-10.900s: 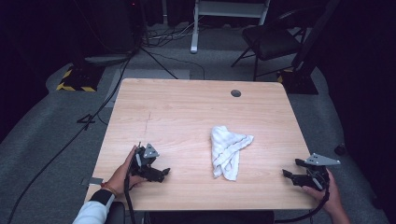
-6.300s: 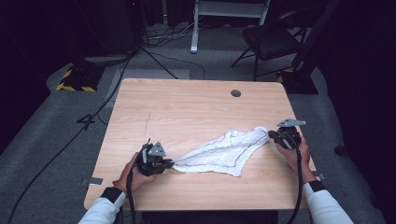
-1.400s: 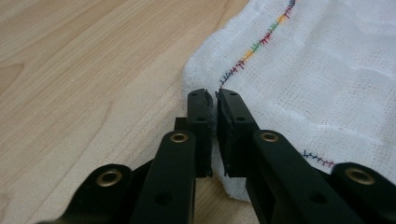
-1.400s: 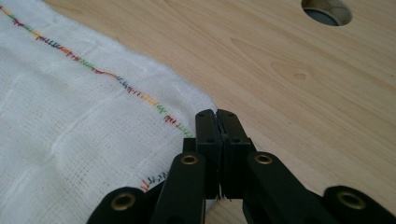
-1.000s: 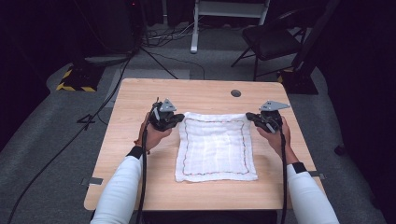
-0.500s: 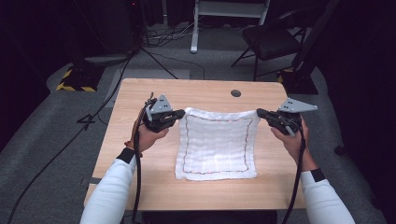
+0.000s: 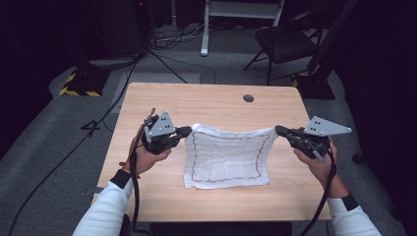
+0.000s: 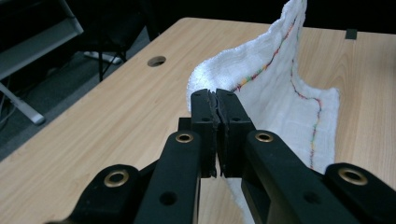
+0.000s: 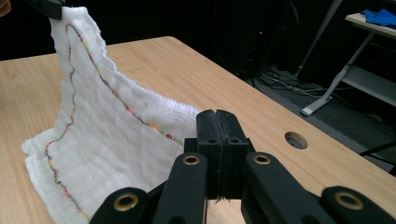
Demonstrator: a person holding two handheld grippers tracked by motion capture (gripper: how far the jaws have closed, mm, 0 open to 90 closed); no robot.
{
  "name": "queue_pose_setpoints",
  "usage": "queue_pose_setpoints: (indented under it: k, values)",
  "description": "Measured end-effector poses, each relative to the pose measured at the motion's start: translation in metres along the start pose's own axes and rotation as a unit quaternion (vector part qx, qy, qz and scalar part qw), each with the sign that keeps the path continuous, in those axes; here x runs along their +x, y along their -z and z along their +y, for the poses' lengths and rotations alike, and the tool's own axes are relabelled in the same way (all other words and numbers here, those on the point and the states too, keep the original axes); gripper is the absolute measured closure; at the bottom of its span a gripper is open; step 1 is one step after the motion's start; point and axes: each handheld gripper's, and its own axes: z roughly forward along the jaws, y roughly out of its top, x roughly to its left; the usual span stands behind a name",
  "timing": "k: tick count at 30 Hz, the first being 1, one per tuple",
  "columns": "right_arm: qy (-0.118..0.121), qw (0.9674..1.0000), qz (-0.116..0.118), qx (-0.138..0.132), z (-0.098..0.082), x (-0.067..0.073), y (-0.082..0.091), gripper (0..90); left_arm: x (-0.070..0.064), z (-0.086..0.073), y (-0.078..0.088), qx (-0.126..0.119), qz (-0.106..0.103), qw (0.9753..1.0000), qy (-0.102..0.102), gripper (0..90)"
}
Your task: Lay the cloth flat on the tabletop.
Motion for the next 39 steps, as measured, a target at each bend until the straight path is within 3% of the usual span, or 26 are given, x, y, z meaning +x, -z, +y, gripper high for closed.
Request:
queue_pose_setpoints:
  k: [6, 7, 9, 10, 11, 13, 14, 16, 17, 18, 19, 21, 23, 24, 25, 27, 28, 30, 32, 33, 34, 35, 39]
  values:
    - [0.001, 0.9996, -0.004, 0.028, -0.009, -0.003, -0.018, 89.8, 0.008, -0.013, -0.028, 0.022, 0.0, 0.9997, 0.012, 86.7]
    - [-0.002, 0.9994, -0.012, 0.034, -0.01, -0.01, -0.03, 89.8, 0.013, -0.015, -0.035, 0.029, 0.002, 0.9995, 0.016, 86.8]
    - [-0.006, 0.9991, -0.016, 0.039, -0.01, -0.015, -0.037, 89.7, 0.027, -0.017, -0.051, 0.043, 0.012, 0.9987, 0.025, 86.8]
    - [-0.008, 0.9981, -0.028, 0.055, -0.012, -0.026, -0.053, 89.8, 0.042, -0.019, -0.067, 0.054, 0.023, 0.9975, 0.04, 86.8]
    - [-0.015, 0.9974, -0.033, 0.062, -0.013, -0.033, -0.061, 89.8, 0.042, -0.019, -0.067, 0.054, 0.023, 0.9975, 0.04, 86.8]
    - [-0.028, 0.9959, -0.042, 0.075, -0.016, -0.047, -0.077, 89.8, 0.057, -0.022, -0.081, 0.068, 0.037, 0.9958, 0.05, 86.7]
    - [-0.028, 0.9959, -0.042, 0.075, -0.016, -0.047, -0.077, 89.8, 0.065, -0.023, -0.087, 0.067, 0.038, 0.995, 0.063, 86.7]
    - [-0.048, 0.9929, -0.059, 0.092, -0.018, -0.066, -0.1, 89.7, 0.082, -0.024, -0.104, 0.074, 0.058, 0.9927, 0.076, 86.7]
    - [-0.048, 0.9929, -0.059, 0.092, -0.018, -0.066, -0.1, 89.7, 0.082, -0.024, -0.104, 0.074, 0.058, 0.9927, 0.076, 86.6]
    - [-0.054, 0.991, -0.073, 0.099, -0.019, -0.073, -0.114, 89.7, 0.086, -0.024, -0.11, 0.077, 0.067, 0.9917, 0.078, 86.6]
    - [-0.054, 0.991, -0.073, 0.099, -0.019, -0.073, -0.114, 89.7, 0.09, -0.023, -0.115, 0.078, 0.078, 0.9906, 0.08, 86.6]
    - [-0.048, 0.9873, -0.096, 0.117, -0.02, -0.079, -0.133, 89.4, 0.095, -0.024, -0.125, 0.081, 0.092, 0.9879, 0.095, 83.9]
    - [-0.048, 0.9855, -0.104, 0.125, -0.02, -0.08, -0.139, 88.4, 0.098, -0.026, -0.134, 0.092, 0.11, 0.9848, 0.098, 83.3]
    - [-0.051, 0.9812, -0.123, 0.14, -0.023, -0.082, -0.148, 79.4, 0.099, -0.028, -0.138, 0.098, 0.115, 0.983, 0.104, 79.0]
    - [-0.051, 0.9812, -0.123, 0.14, -0.023, -0.082, -0.148, 79.4, 0.099, -0.029, -0.141, 0.105, 0.116, 0.9818, 0.107, 79.0]
    - [-0.056, 0.9795, -0.128, 0.145, -0.025, -0.083, -0.153, 73.3, 0.098, -0.031, -0.144, 0.116, 0.122, 0.9795, 0.111, 68.2]
    - [-0.065, 0.9794, -0.123, 0.146, -0.026, -0.082, -0.152, 70.6, 0.096, -0.033, -0.142, 0.119, 0.105, 0.9808, 0.114, 64.0]
    - [-0.068, 0.9804, -0.115, 0.144, -0.027, -0.081, -0.15, 69.2, 0.094, -0.033, -0.139, 0.12, 0.099, 0.9813, 0.113, 59.9]
    - [-0.066, 0.9836, -0.082, 0.146, -0.031, -0.074, -0.141, 65.9, 0.087, -0.034, -0.131, 0.116, 0.092, 0.983, 0.108, 48.1]
    - [-0.064, 0.9851, -0.071, 0.143, -0.033, -0.07, -0.136, 65.3, 0.078, -0.038, -0.122, 0.115, 0.081, 0.9854, 0.097, 46.3]
    - [-0.063, 0.9863, -0.056, 0.142, -0.037, -0.066, -0.131, 64.4, 0.078, -0.038, -0.122, 0.115, 0.081, 0.9854, 0.097, 44.1]
    - [-0.06, 0.987, -0.042, 0.143, -0.041, -0.061, -0.126, 63.8, 0.069, -0.043, -0.115, 0.124, 0.07, 0.9863, 0.084, 42.5]
    - [-0.05, 0.9873, -0.003, 0.15, -0.057, -0.045, -0.112, 61.3, 0.054, -0.055, -0.104, 0.127, 0.037, 0.9872, 0.089, 39.3]
